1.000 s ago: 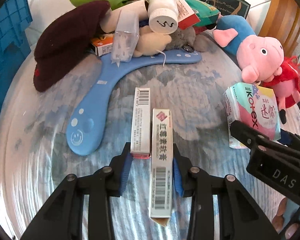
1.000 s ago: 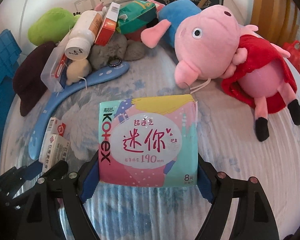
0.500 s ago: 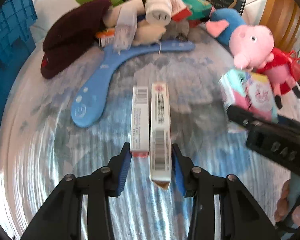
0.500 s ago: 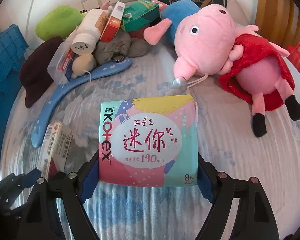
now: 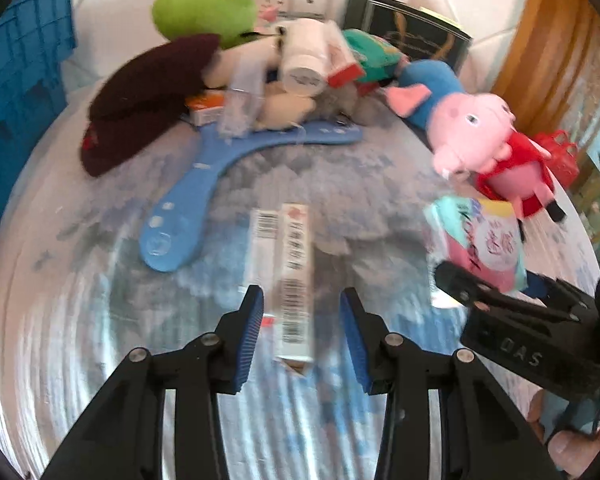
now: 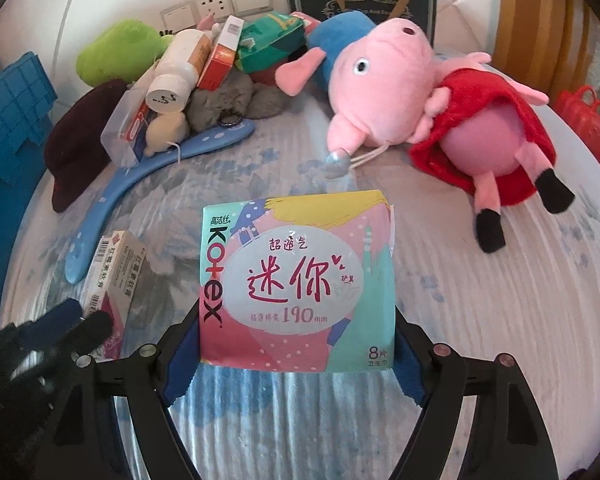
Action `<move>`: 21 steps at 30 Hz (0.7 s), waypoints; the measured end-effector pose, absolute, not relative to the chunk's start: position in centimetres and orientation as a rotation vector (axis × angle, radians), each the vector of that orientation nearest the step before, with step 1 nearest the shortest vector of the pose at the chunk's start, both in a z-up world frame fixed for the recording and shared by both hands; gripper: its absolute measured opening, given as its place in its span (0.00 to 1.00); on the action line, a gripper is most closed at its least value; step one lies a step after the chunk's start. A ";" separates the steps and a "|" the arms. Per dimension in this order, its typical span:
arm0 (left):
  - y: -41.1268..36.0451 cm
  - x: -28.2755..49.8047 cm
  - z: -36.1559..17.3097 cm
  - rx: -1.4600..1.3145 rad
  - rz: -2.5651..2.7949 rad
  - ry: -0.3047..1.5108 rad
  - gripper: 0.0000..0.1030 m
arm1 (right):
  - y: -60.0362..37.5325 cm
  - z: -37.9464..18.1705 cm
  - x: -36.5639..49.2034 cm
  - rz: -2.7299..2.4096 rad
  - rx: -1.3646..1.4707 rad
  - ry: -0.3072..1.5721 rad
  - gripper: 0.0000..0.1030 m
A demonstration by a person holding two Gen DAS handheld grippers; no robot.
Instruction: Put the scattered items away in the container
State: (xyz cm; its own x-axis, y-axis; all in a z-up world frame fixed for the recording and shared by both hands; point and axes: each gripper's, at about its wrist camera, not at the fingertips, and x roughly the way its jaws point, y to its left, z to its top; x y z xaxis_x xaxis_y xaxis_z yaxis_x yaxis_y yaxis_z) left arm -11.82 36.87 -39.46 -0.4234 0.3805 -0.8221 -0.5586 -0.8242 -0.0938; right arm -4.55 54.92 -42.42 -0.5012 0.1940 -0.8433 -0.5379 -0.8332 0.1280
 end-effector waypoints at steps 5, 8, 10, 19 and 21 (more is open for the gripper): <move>39.0 -11.9 -39.9 -1.151 2.301 0.376 0.32 | 55.0 -42.9 -4.0 2.322 -1.268 0.537 0.78; 40.2 -12.3 -40.1 -1.210 2.230 0.349 0.07 | 55.0 -42.9 -3.7 2.320 -1.261 0.550 0.78; 40.6 -11.7 -39.7 -1.193 2.227 0.344 0.07 | 55.4 -42.7 -3.4 2.305 -1.250 0.551 0.78; 41.8 -11.4 -41.5 -1.230 2.213 0.372 0.07 | 57.0 -42.4 -1.9 2.269 -1.252 0.555 0.78; 41.7 -11.5 -41.5 -1.223 2.218 0.368 0.07 | 56.9 -42.7 -1.9 2.281 -1.250 0.562 0.78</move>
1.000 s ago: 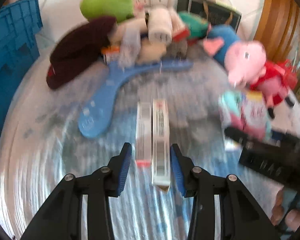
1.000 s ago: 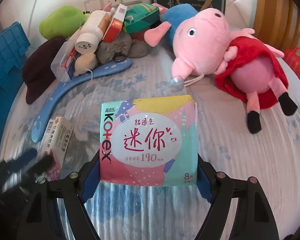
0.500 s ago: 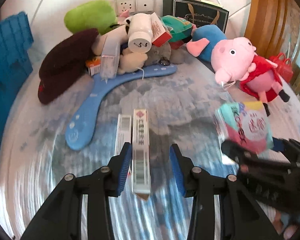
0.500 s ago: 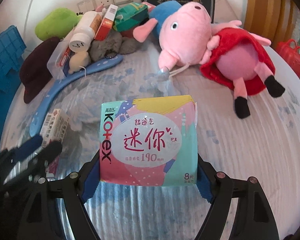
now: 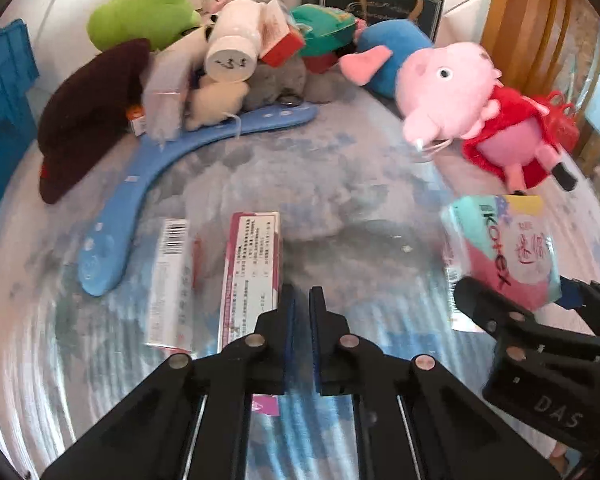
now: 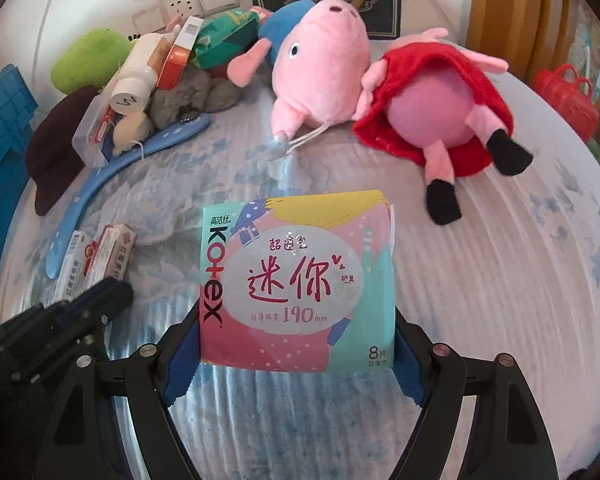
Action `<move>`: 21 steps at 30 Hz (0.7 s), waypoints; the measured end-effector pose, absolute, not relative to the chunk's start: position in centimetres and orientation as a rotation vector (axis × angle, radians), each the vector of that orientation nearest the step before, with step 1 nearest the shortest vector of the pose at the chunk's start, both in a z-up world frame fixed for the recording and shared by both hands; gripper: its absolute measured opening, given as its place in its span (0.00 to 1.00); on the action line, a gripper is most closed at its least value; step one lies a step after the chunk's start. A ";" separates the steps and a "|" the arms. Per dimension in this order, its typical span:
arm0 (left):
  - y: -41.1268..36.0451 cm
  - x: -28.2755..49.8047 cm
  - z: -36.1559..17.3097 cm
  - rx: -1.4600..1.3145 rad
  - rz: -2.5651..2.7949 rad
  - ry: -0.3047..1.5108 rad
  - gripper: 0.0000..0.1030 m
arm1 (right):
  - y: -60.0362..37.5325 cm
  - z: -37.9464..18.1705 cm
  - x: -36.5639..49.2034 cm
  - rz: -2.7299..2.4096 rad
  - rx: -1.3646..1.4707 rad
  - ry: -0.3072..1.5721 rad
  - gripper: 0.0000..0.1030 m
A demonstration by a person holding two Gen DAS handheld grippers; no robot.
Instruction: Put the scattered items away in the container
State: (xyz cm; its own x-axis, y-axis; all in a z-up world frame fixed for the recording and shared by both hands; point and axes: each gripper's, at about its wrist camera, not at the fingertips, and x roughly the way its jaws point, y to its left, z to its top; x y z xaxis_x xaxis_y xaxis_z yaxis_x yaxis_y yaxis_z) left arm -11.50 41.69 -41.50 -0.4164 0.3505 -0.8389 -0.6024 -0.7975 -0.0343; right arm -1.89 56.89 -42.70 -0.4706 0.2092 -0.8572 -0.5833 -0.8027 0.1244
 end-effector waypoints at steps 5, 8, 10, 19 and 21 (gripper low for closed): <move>42.1 -11.1 -41.7 -1.185 2.230 0.400 0.07 | 56.8 -42.7 -2.4 2.316 -1.243 0.558 0.79; 41.8 -11.3 -41.7 -1.187 2.238 0.378 0.07 | 57.1 -42.8 -2.4 2.325 -1.244 0.582 0.80; 41.6 -11.6 -41.7 -1.198 2.248 0.384 0.07 | 57.2 -42.9 -2.4 2.331 -1.248 0.581 0.82; 39.1 -12.7 -41.6 -1.185 2.214 0.314 0.07 | 57.0 -43.0 -2.4 2.341 -1.229 0.567 0.82; 38.4 -12.8 -41.1 -1.180 2.185 0.254 0.07 | 57.1 -43.0 -2.3 2.344 -1.220 0.572 0.82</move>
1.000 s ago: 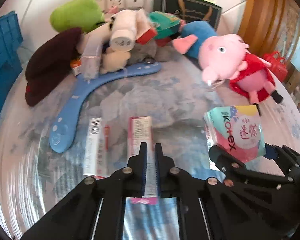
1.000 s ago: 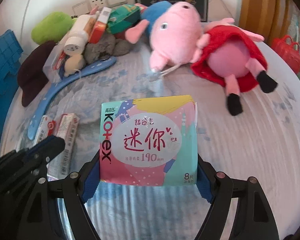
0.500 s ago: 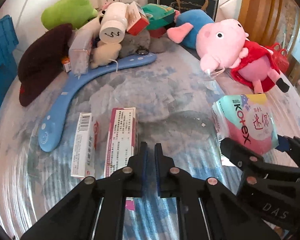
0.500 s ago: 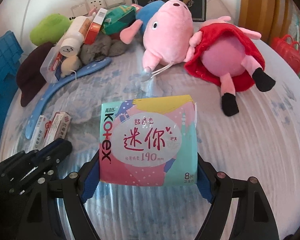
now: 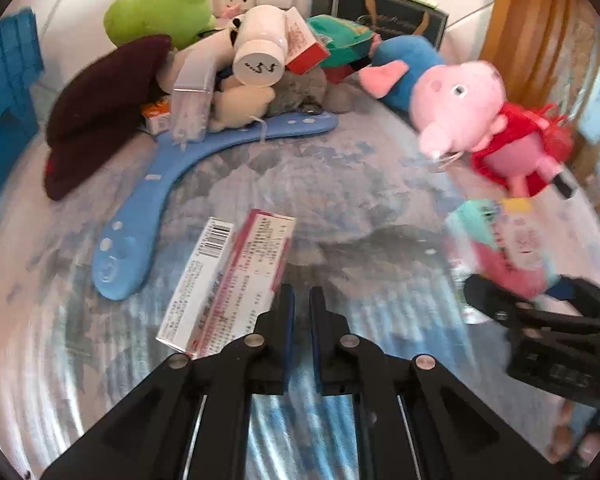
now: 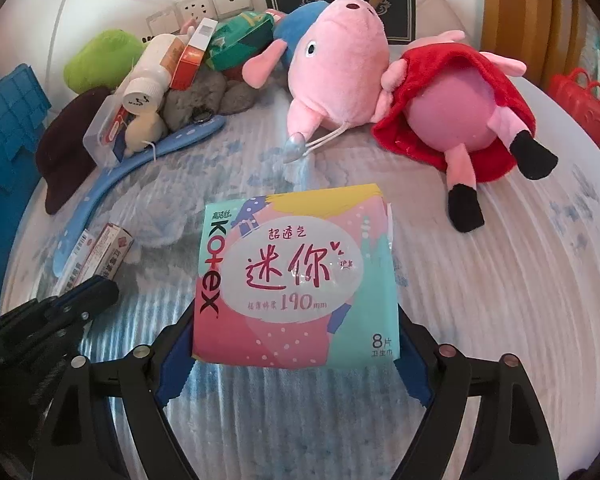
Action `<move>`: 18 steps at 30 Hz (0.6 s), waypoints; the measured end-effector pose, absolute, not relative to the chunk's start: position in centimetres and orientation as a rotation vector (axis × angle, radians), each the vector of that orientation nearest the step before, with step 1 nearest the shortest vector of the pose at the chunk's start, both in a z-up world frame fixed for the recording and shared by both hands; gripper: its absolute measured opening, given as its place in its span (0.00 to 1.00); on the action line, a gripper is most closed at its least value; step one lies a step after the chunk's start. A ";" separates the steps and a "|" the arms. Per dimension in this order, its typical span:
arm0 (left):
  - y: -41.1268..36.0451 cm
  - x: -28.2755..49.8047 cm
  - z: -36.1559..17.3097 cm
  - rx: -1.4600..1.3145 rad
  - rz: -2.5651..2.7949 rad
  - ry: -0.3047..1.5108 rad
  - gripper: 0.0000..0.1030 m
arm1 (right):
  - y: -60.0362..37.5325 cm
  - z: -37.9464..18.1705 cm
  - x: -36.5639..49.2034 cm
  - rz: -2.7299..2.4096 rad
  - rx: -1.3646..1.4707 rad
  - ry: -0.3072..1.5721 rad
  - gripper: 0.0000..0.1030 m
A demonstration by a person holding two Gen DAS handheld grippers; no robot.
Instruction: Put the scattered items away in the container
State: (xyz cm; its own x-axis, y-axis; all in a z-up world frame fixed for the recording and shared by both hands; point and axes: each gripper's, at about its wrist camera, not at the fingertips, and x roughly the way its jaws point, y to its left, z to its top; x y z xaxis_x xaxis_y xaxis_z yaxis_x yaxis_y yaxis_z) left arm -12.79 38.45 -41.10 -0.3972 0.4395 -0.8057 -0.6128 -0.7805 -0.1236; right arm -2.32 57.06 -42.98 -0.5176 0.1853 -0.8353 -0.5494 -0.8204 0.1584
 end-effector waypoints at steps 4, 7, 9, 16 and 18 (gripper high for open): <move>38.1 -13.0 -40.1 -1.135 2.191 0.239 0.12 | 57.2 -43.0 -2.2 2.346 -1.211 0.577 0.82; 38.2 -12.8 -40.7 -1.083 2.205 0.273 0.45 | 57.1 -43.0 -2.2 2.347 -1.202 0.586 0.82; 38.5 -12.6 -41.1 -1.089 2.245 0.356 0.87 | 56.8 -43.1 -2.4 2.353 -1.205 0.568 0.82; 37.2 -13.9 -40.4 -1.128 2.245 0.271 0.88 | 56.6 -43.3 -2.4 2.350 -1.205 0.559 0.82; 38.0 -14.4 -41.1 -1.177 2.207 0.291 0.82 | 56.4 -43.3 -2.5 2.339 -1.212 0.555 0.81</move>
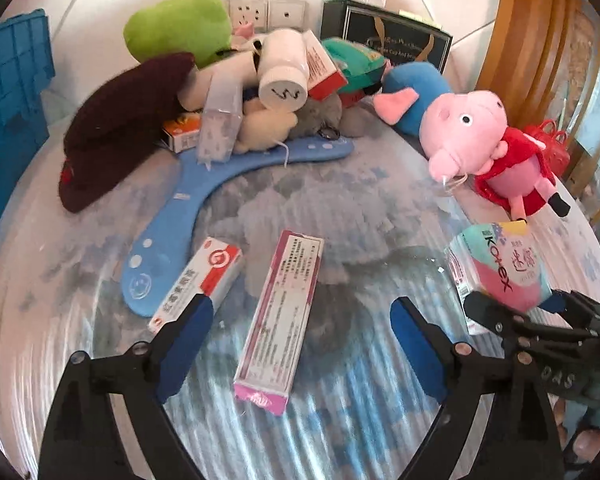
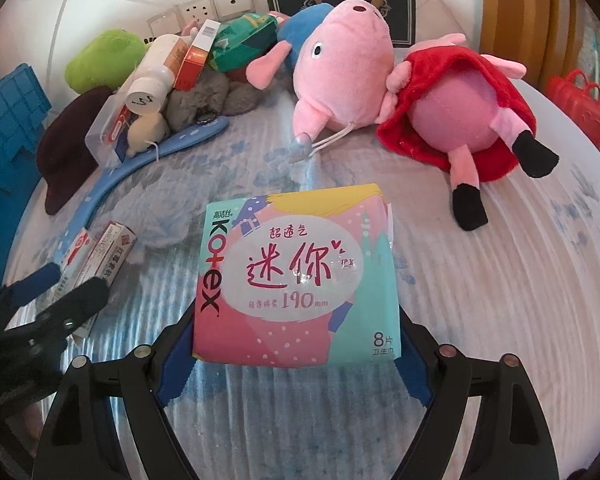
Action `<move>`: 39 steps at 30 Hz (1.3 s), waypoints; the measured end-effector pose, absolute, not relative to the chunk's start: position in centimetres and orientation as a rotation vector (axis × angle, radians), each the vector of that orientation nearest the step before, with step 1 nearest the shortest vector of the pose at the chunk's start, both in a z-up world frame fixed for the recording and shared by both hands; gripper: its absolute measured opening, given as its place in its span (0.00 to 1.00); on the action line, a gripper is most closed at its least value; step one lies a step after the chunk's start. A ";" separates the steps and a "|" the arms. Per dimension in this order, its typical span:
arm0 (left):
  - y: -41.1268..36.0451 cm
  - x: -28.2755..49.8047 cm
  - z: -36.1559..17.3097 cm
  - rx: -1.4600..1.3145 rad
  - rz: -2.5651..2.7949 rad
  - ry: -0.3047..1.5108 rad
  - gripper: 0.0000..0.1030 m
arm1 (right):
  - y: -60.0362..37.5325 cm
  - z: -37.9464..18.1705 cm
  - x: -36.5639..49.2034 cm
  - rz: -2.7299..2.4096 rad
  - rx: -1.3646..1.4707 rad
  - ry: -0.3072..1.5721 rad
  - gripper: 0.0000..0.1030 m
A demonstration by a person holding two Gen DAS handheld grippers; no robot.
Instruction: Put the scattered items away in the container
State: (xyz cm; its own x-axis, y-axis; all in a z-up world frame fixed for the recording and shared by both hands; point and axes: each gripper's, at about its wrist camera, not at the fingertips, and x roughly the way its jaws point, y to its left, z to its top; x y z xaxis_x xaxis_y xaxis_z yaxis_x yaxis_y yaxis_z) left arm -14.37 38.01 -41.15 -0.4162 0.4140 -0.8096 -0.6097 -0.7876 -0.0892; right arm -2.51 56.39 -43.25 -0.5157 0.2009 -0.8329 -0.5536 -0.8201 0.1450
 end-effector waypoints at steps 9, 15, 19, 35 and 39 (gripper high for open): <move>39.4 -12.9 -42.0 -1.203 2.212 0.383 0.66 | 55.5 -43.3 -2.6 2.341 -1.226 0.542 0.79; 39.4 -13.0 -42.1 -1.212 2.203 0.391 0.69 | 55.6 -43.3 -2.5 2.333 -1.213 0.554 0.81; 39.2 -13.2 -42.4 -1.209 2.224 0.372 0.75 | 55.6 -43.4 -2.3 2.321 -1.201 0.566 0.82; 36.1 -12.3 -38.0 -1.137 2.302 0.285 0.27 | 52.1 -39.2 -2.1 2.379 -1.117 0.482 0.77; 33.3 -12.4 -33.9 -1.064 2.354 0.248 0.27 | 49.2 -35.2 -2.9 2.442 -1.051 0.438 0.77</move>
State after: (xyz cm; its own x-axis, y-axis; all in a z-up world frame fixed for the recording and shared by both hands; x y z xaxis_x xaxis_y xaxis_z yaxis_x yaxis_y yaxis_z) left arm -12.44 33.30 -33.88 -0.5429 0.3983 -0.7393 -0.5438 -0.8376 -0.0520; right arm -2.91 49.19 -35.25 -0.6124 0.2717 -0.7424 -0.5127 -0.8513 0.1114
